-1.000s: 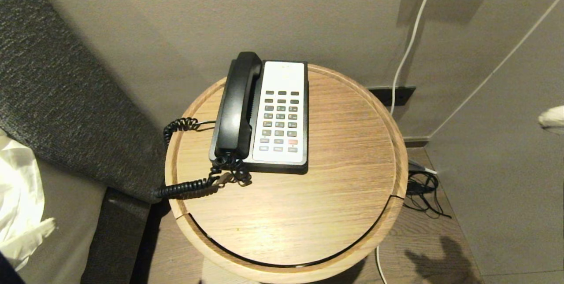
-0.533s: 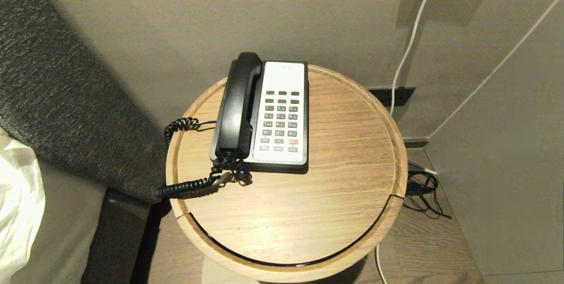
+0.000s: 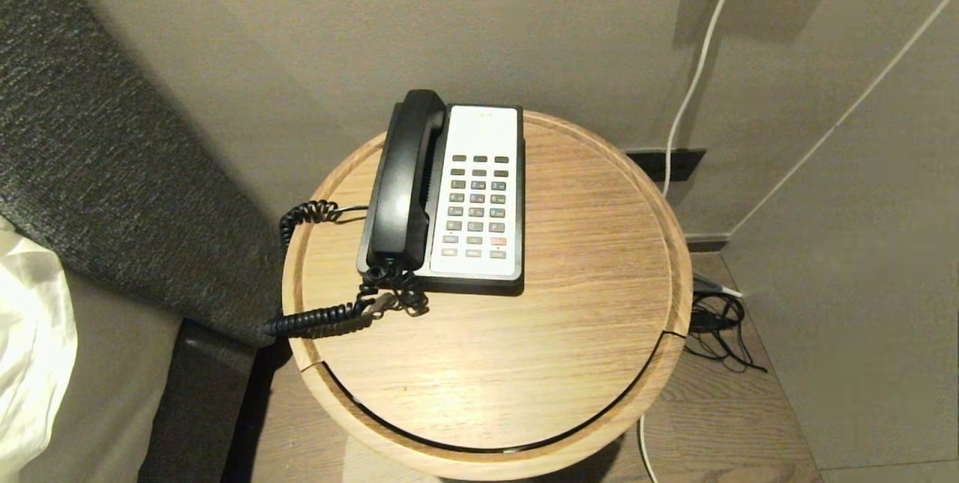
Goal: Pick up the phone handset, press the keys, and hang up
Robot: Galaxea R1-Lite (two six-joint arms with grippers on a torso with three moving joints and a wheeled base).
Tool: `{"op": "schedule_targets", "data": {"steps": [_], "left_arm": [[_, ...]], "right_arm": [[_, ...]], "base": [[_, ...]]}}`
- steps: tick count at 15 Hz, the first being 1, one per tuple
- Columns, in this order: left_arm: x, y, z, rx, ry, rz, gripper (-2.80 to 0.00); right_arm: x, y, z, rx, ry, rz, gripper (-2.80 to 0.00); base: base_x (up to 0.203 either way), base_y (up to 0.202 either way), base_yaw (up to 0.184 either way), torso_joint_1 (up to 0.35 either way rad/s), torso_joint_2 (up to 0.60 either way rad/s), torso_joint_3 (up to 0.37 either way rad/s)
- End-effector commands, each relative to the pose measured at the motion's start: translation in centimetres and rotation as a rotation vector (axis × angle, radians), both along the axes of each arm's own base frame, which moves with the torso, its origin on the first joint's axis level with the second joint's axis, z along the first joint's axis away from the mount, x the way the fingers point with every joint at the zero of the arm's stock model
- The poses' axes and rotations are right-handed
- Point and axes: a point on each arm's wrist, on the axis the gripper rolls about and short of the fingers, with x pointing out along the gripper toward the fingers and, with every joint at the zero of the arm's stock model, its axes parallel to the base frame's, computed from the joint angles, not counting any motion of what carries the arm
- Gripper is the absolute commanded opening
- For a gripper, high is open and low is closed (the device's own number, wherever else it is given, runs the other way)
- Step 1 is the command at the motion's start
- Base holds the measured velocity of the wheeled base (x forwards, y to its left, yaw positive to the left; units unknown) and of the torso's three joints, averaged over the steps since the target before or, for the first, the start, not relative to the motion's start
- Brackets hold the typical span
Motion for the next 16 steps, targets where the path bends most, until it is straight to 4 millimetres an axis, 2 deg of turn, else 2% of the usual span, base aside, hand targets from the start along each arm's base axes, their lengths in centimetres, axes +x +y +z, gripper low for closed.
{"op": "schedule_targets", "data": {"steps": [1,4,6,9,11,14,16], "left_arm": [[0.0,-0.1,-0.8,0.016,0.013,-0.053,-2.8],[0.4,-0.1,-3.4,0.083,0.085,-0.071,-2.8],[-0.3,-0.2,-4.7,0.15,0.038,-0.103,-2.8],[-0.4,-0.2,-5.7,0.229,0.005,-0.152,-2.8],[-0.2,-0.2,-5.6,0.227,-0.038,-0.145,-2.8],[0.1,-0.4,-5.6,0.226,-0.093,-0.199,-2.8],[0.1,-0.4,-5.6,0.195,-0.095,-0.207,-2.8]], "right_arm": [[-1.8,0.0,-1.7,0.007,-0.035,-0.013,-2.8],[-4.1,0.9,-4.8,0.004,-0.038,-0.055,-2.8],[-4.0,0.9,-6.4,-0.107,-0.053,-0.005,-2.8],[-0.1,0.6,-10.0,-0.513,-0.093,0.002,-2.8],[2.5,0.3,-12.0,-0.664,-0.127,-0.062,-2.8],[5.6,0.1,-16.2,-0.832,-0.153,-0.099,-2.8],[6.2,0.0,-16.6,-0.983,-0.224,-0.085,-2.8]], "base": [[0.0,0.0,0.0,0.0,0.0,0.0],[0.0,0.0,0.0,0.0,0.0,0.0],[0.0,0.0,0.0,0.0,0.0,0.0],[0.0,0.0,0.0,0.0,0.0,0.0],[0.0,0.0,0.0,0.0,0.0,0.0],[0.0,0.0,0.0,0.0,0.0,0.0],[0.0,0.0,0.0,0.0,0.0,0.0]]}}
